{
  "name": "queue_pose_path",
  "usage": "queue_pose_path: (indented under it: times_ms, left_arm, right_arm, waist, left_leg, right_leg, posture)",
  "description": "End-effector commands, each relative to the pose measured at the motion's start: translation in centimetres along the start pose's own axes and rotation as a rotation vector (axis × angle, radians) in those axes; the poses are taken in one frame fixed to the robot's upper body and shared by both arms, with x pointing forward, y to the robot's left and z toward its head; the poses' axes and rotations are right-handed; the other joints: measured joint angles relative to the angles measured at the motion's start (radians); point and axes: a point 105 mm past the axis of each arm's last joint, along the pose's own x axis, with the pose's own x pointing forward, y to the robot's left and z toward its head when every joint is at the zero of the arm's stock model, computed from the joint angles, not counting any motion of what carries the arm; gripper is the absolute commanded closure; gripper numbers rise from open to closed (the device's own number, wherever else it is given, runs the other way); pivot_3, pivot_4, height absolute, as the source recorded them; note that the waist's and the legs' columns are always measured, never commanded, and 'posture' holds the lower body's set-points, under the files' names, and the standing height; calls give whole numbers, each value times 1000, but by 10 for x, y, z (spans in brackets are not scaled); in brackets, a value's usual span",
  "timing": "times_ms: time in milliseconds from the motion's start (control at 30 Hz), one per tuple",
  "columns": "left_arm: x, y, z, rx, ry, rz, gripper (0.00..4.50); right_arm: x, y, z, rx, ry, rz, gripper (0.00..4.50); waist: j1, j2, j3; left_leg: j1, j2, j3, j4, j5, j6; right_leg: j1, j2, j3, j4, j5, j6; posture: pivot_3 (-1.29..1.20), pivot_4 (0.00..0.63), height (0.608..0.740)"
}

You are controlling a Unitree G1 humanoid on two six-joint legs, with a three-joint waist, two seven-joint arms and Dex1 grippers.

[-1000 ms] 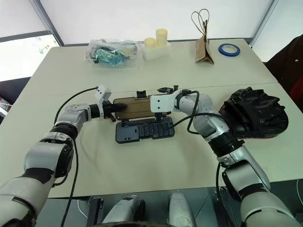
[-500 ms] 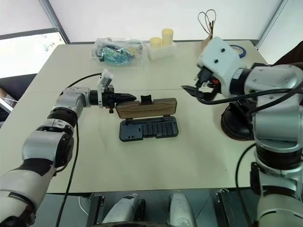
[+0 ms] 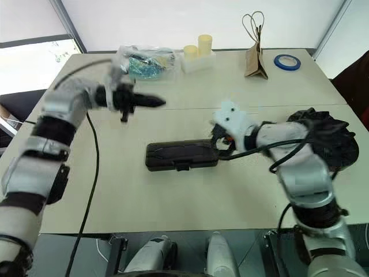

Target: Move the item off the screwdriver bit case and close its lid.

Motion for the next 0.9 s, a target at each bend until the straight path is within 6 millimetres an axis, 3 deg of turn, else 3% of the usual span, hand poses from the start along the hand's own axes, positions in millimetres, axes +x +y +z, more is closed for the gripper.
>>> queue_pose_path:
  times_ms: [33,167,233,467,700,833,900]
  left_arm:
    - [16,18,-17,89,83,110,4500]
    - [33,28,-70,183,328,176,4500]
    - [41,28,-87,176,376,182,4500]
    - [64,11,-120,122,487,84,4500]
    - [71,0,-142,180,658,-8,4500]
    - [74,-9,-149,194,701,-87,4500]
    - [74,-11,-152,220,721,-113,4500]
  right_arm:
    - [14,34,9,-17,-36,136,1459]
    - [24,49,-5,18,0,199,3515]
    - [24,58,-12,19,22,243,4445]
    - [31,75,-25,42,56,278,4445]
    - [59,79,-52,57,106,274,4445]
    - [74,59,-81,-74,203,187,4445]
    - [76,50,-84,-102,216,162,4445]
  waist:
    - [3,0,0]
    - [0,0,0]
    - [2,-1,0]
    - [0,-1,0]
    - [1,-2,0]
    - [-1,-2,0]
    - [0,-2,-1]
  left_leg:
    - [0,0,0,0,0,0]
    - [0,-2,0,0,0,0]
    - [0,-2,0,0,0,0]
    - [0,-1,0,0,0,0]
    - [0,-2,0,0,0,0]
    - [1,-2,1,0,0,0]
    - [3,-2,1,0,0,0]
  right_leg:
    - [0,0,0,0,0,0]
    - [1,-1,-1,0,0,0]
    - [1,-1,-1,0,0,0]
    - [0,-1,-1,0,0,0]
    - [1,-1,-1,1,0,0]
    - [1,-1,-1,1,0,0]
    - [3,0,-2,0,0,0]
  posture:
    - [0,150,740]
    - [0,150,740]
    - [0,150,740]
    - [0,150,740]
    - [0,150,740]
    - [0,150,740]
    - [0,150,740]
